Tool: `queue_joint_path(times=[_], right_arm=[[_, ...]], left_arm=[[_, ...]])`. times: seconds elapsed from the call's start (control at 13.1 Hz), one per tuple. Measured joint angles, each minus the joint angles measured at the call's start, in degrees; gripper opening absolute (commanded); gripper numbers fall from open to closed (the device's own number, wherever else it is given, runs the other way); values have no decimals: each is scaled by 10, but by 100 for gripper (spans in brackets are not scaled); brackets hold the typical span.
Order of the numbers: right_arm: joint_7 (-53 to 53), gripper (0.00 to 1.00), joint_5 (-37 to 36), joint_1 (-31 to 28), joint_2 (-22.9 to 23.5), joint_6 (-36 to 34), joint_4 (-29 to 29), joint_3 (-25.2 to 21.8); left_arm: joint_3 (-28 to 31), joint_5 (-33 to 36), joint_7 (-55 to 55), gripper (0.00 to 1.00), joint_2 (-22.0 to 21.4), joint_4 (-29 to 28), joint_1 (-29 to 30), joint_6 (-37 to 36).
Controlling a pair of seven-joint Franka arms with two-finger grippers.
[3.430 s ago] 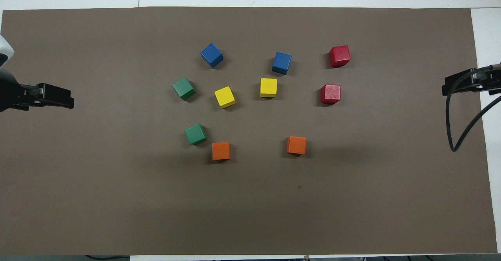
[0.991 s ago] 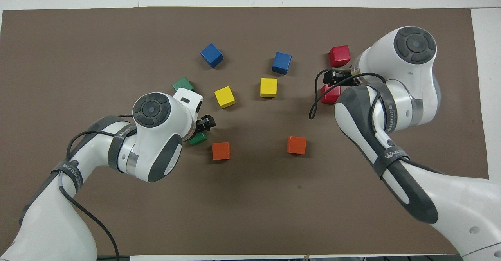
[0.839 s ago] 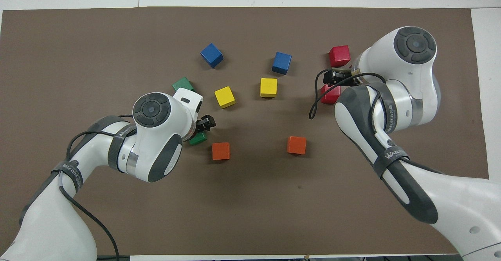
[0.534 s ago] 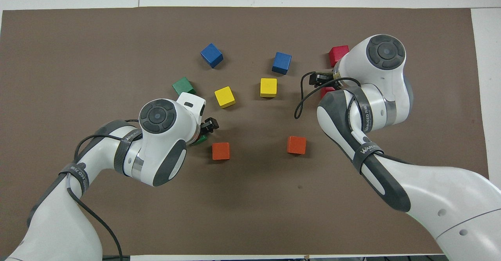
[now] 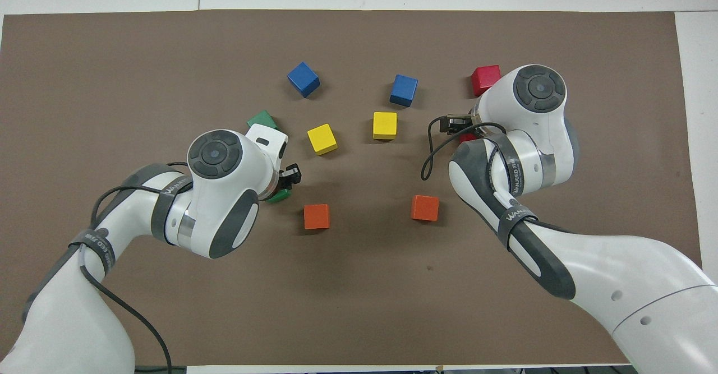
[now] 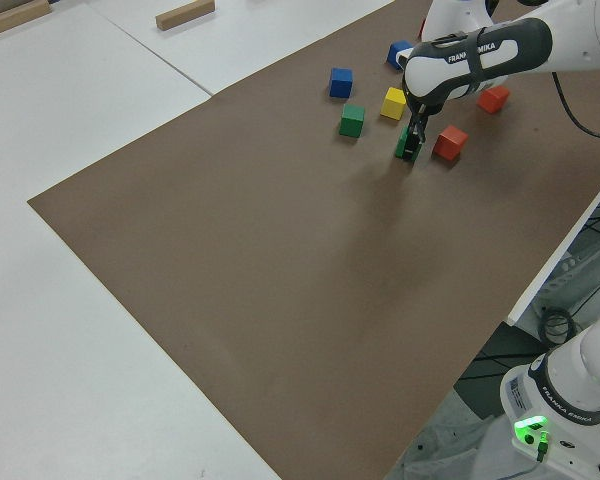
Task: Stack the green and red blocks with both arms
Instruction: 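Grasp the green cube with the left gripper while the right gripper grasps red, then carry the green cube outward with the left gripper while the right gripper carries red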
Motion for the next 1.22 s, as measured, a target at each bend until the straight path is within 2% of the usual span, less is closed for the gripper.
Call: queue_joint_path(times=[0.15, 0.23, 0.3, 0.38, 0.46, 0.61, 0.91, 1.22], right_arm=[[-3, 73, 0, -1, 0, 0, -2, -1], [-3, 57, 0, -1, 0, 0, -2, -1], [-4, 31, 0, -1, 0, 0, -2, -1], [-4, 12, 0, -1, 0, 0, -2, -1], [-4, 0, 0, -1, 0, 0, -2, -2], [-4, 0, 0, -2, 0, 1, -2, -2], [-44, 0, -1, -14, -4, -9, -3, -6], [-190, 0, -1, -105, -37, -47, -2, -10]], left_arm=[[4, 0, 103, 0, -18, 35, 42, -75], [6, 0, 165, 0, -25, 44, 71, -94], [8, 0, 231, 0, -29, 47, 104, -100], [9, 1, 295, 0, -29, 47, 139, -99], [10, 3, 347, 0, -28, 47, 170, -95], [11, 20, 396, 0, -25, 48, 214, -72], [10, 35, 400, 0, 5, 56, 245, -38], [11, 35, 398, 0, 58, 101, 255, -27]])
